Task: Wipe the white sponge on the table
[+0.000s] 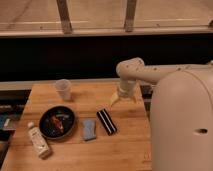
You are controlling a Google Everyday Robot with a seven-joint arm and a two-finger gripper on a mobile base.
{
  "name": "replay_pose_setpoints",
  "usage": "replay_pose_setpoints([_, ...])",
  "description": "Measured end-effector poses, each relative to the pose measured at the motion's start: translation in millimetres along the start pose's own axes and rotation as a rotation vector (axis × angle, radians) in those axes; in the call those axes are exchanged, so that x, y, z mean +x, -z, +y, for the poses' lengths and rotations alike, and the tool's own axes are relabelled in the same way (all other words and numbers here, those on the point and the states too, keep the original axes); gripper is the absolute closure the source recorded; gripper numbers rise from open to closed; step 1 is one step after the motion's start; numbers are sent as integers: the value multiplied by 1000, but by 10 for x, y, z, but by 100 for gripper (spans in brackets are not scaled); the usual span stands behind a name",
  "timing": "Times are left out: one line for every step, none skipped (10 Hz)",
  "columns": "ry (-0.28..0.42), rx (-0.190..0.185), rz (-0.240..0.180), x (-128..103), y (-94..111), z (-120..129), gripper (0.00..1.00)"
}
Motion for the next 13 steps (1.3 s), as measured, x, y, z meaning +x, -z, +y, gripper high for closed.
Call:
replay_pose_setpoints([0, 0, 0, 0, 0, 0, 20])
replay_pose_setpoints([0, 0, 0, 0, 0, 0, 20])
replay_pose_setpoints([0, 0, 0, 0, 0, -1, 20])
replay_pose_setpoints([0, 0, 0, 0, 0, -1, 20])
replay_pose_setpoints([1, 2, -1, -2, 2, 0, 20])
replay_pose_setpoints([8, 11, -2, -3, 27, 2, 20])
replay_pose_setpoints([33, 18, -1, -27, 51, 59, 20])
replay_pose_setpoints([61, 23, 1, -61, 62, 155, 20])
replay_pose_setpoints([99, 27, 6, -125, 60, 328, 20])
replay_pose_setpoints([145, 32, 17, -194, 42, 569, 20])
replay_pose_setpoints([187, 35, 26, -247, 19, 805, 20])
replay_pose_setpoints([249, 37, 43, -289, -24, 1167, 20])
replay_pose_setpoints([285, 37, 56, -278, -56, 1377, 20])
